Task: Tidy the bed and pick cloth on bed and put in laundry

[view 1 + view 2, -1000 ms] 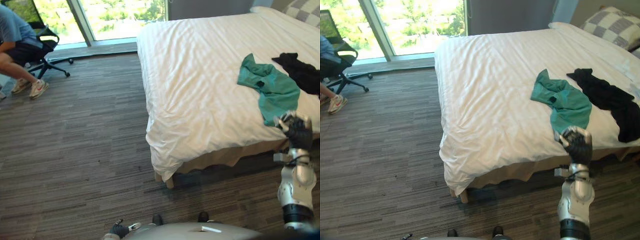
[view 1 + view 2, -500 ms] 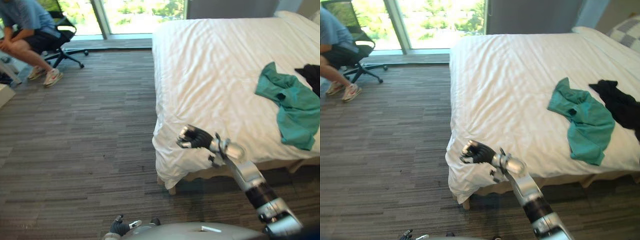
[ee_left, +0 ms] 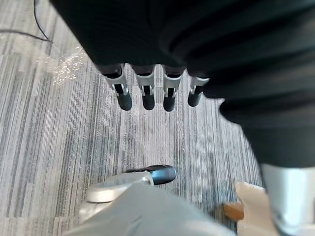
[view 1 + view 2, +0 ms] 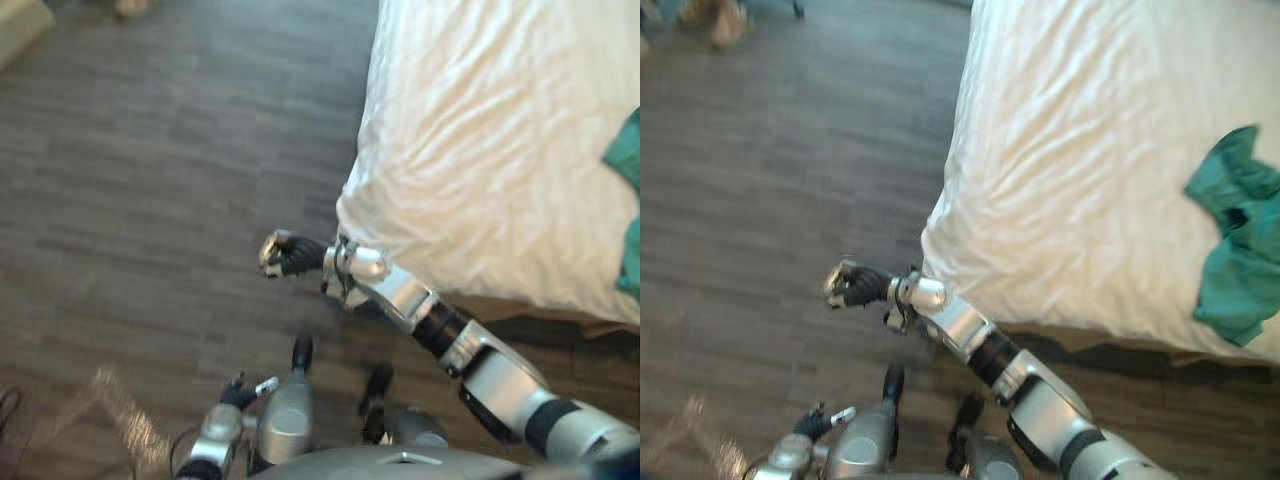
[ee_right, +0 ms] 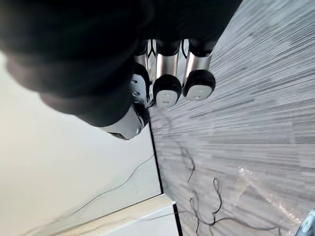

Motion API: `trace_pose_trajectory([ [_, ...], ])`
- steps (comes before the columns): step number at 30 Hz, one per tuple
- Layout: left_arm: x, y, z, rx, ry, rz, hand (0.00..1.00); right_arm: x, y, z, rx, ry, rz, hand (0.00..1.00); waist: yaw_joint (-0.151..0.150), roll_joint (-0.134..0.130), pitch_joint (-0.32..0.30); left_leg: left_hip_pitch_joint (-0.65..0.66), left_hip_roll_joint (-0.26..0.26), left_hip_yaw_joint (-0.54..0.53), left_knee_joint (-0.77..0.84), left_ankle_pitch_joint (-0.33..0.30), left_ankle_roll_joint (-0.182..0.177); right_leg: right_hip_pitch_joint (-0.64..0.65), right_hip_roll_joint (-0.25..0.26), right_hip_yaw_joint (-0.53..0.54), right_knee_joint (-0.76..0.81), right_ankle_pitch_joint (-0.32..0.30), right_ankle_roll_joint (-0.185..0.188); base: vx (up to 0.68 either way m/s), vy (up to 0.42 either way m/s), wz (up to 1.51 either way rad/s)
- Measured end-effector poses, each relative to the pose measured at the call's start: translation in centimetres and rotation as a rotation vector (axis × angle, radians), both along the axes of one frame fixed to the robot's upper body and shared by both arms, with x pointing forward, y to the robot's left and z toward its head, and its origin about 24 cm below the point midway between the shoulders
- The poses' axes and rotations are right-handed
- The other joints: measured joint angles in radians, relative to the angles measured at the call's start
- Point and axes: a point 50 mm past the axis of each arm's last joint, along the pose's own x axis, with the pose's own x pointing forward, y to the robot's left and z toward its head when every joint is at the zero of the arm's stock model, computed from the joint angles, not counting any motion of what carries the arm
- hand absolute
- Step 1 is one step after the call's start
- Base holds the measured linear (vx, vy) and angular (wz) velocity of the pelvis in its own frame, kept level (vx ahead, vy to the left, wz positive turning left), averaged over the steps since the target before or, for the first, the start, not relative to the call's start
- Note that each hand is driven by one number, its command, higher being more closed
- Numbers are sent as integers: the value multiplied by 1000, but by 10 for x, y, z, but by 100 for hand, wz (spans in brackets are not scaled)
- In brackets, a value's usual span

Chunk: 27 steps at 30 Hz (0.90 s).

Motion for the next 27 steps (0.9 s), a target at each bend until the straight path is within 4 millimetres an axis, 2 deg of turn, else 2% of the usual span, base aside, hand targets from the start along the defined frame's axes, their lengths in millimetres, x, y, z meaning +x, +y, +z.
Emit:
trace_pose_trajectory([
  [2, 12, -1, 6, -1, -34, -5, 0, 10, -4, 14, 15, -42, -41, 100, 2, -1, 14, -36, -1, -10, 15, 2, 1, -24, 0, -10, 0, 1, 0, 63, -1, 22],
  [6, 34, -5, 18, -5, -112, -26, 0, 37, -25, 56, 71, -150, -171, 100, 5, 5, 36, -98, -9, -33, 32, 1, 2, -60, -2, -35, -12, 1, 0, 86, 3, 23],
  [7, 40, -8, 21, -8, -129, -32, 0, 44, -32, 67, 83, -177, -207, 100, 6, 12, 40, -117, -11, -38, 38, 1, 2, -74, -4, -40, -12, 1, 0, 80, 10, 13],
  [10, 58, -15, 31, -12, -172, -66, 0, 57, -50, 80, 78, -207, -289, 100, 7, 34, 53, -155, -16, -49, 53, 1, 2, -106, -10, -43, -2, 1, 0, 62, 27, 11],
  [14, 78, -27, 39, -50, -208, -80, 0, 71, -73, 86, 76, -198, -385, 100, 12, 72, 73, -215, -22, -47, 83, 1, 2, -169, -25, -37, 30, 0, -1, 1, 54, -3],
  [18, 104, -48, 53, -94, -235, -129, 0, 84, -108, 91, 107, -171, -514, 100, 31, 115, 88, -297, -22, -44, 84, 17, 9, -282, -36, -26, 85, -4, -5, -62, 41, -8],
  [20, 112, -58, 57, -106, -237, -162, 0, 88, -118, 92, 112, -155, -550, 100, 33, 131, 90, -333, -23, -42, 84, 28, 8, -329, -41, -22, 103, -4, -5, -71, 34, -3],
  [22, 119, -63, 61, -115, -244, -172, 0, 89, -119, 90, 123, -125, -567, 100, 35, 135, 90, -360, -22, -30, 83, 36, 8, -373, -45, -4, 123, -4, -6, -69, 22, -15],
  [24, 129, -79, 68, -143, -254, -200, 0, 92, -127, 87, 164, -75, -601, 100, 36, 172, 92, -392, -25, -20, 80, 48, 6, -420, -54, 6, 146, -2, -6, -70, 21, -11],
  [27, 145, -86, 83, -167, -279, -201, 0, 95, -135, 81, 169, -40, -635, 100, 37, 196, 93, -430, -24, -17, 65, 67, 2, -481, -55, 24, 162, 1, -9, -62, 11, -10],
])
